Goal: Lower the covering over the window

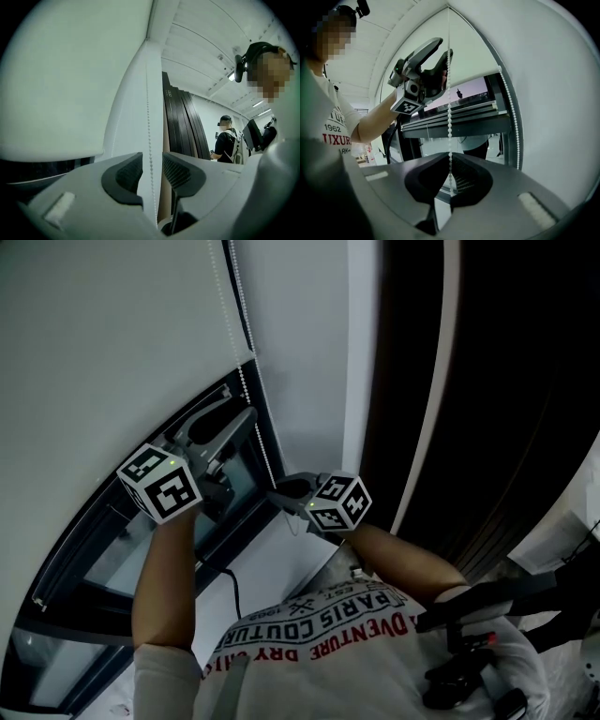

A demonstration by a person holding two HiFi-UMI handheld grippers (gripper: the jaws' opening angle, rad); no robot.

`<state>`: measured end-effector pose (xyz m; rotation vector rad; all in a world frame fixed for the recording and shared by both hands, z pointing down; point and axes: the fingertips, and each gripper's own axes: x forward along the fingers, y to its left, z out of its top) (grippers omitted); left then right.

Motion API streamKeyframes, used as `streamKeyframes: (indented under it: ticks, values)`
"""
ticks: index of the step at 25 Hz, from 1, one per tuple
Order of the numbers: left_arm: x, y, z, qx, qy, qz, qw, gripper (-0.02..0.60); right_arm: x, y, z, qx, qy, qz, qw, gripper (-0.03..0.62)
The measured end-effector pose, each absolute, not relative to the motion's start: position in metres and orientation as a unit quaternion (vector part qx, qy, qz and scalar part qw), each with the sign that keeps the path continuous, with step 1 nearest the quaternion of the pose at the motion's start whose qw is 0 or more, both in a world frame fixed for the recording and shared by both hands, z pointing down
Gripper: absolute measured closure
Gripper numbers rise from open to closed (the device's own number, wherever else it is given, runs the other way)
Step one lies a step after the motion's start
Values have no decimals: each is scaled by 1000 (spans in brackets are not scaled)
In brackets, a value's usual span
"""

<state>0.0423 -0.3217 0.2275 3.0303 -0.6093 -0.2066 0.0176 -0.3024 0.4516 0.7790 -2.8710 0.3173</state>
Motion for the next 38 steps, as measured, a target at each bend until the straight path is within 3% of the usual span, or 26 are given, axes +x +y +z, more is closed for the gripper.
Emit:
streamKeyframes:
  ticks: [5,10,23,38]
  values:
    - [46,-324,221,977,-204,-59,18,451,16,-301,452,258,-957,108,77,580]
    - [48,-329,221,975,-216,-50,6,557,14,-299,453,255,-957,110,78,580]
    - [42,-322,225,975,-216,-50,-3,561,13,-292,456,246,-958,136,63,580]
    - [37,-329,355,963,-257,66,38,563,0,-247,574,206,-937,206,194,580]
